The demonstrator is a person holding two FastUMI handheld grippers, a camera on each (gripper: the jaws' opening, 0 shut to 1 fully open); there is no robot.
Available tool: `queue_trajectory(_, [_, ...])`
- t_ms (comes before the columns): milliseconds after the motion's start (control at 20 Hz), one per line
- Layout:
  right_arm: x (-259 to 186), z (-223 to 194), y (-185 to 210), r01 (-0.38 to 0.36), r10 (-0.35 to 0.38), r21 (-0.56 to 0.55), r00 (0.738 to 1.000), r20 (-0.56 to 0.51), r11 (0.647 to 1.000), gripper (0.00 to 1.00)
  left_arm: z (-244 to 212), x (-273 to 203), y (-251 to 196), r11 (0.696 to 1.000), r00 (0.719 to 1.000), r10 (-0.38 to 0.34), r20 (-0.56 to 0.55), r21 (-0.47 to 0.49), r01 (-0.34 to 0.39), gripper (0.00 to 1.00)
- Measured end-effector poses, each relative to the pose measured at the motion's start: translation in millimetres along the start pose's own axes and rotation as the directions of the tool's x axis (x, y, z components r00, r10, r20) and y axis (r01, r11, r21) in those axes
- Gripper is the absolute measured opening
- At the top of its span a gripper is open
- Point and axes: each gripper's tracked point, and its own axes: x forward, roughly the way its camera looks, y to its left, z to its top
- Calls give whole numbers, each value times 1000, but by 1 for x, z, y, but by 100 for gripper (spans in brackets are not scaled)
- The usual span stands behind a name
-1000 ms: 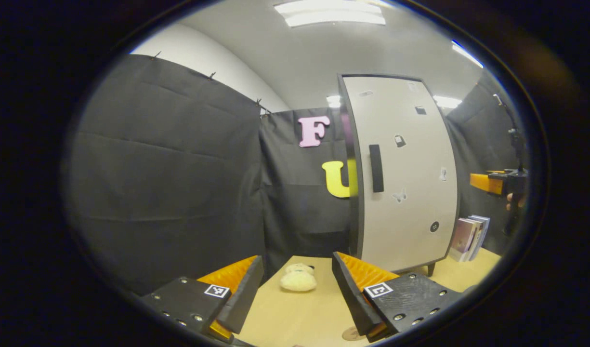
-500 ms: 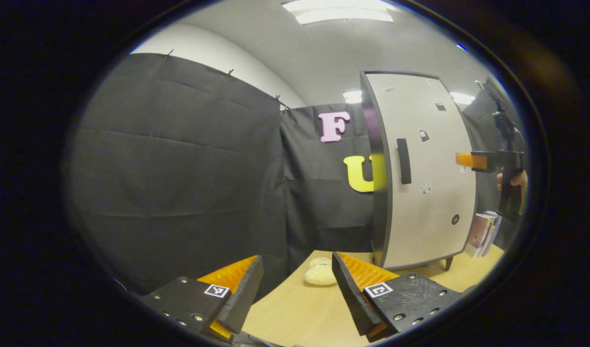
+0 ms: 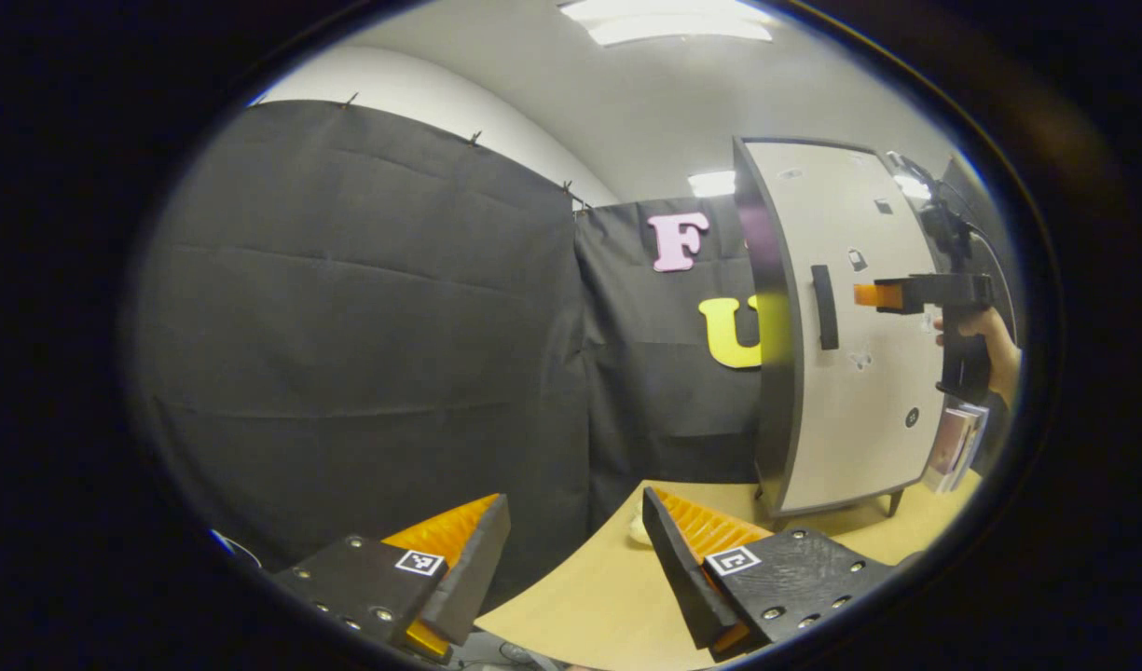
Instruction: Open the cabinet door with the right hand, grasp the bottle in the cabinet with the left hand and place it on the coaster, then close the cabinet door with the right hand.
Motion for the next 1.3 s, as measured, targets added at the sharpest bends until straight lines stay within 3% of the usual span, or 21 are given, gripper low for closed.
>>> queue_trajectory(200, [31, -4, 17, 10, -10, -2, 1000, -23, 1000, 95, -7, -5, 24, 1000, 1000, 20, -11, 2, -20, 89])
queue_trajectory(400, [58, -24, 28, 30, -27, 23, 993, -115, 999, 84, -10, -7, 40, 1000, 999, 29, -17, 8, -28, 89])
queue_trajectory(500, [70, -33, 29, 50, -45, 31, 987, -157, 998, 75, -11, -8, 52, 999, 999, 34, -17, 7, -34, 89])
queue_trajectory(650, [75, -39, 33, 61, -49, 60, 982, -182, 996, 36, -12, -10, 61, 999, 999, 35, -16, 1, -35, 89])
queue_trajectory(700, [72, -39, 33, 61, -49, 55, 979, -196, 997, 33, -12, -9, 63, 999, 999, 33, -17, -1, -33, 90])
queue_trajectory(750, [72, -37, 33, 56, -44, 56, 979, -200, 997, 24, -13, -9, 63, 1000, 999, 28, -18, -4, -28, 90])
queue_trajectory(1050, [58, -35, 34, -33, 48, 77, 979, -197, 996, 21, -6, 11, 39, 999, 999, -34, -2, 0, 34, 86])
queue_trajectory(1250, [46, -33, 32, -92, 107, 83, 975, -192, 992, 20, 1, 12, 7, 995, 995, -99, 14, 4, 99, 86])
queue_trajectory(1300, [45, -34, 32, -104, 119, 86, 974, -194, 991, 20, 2, 14, -3, 993, 993, -114, 15, 4, 114, 89])
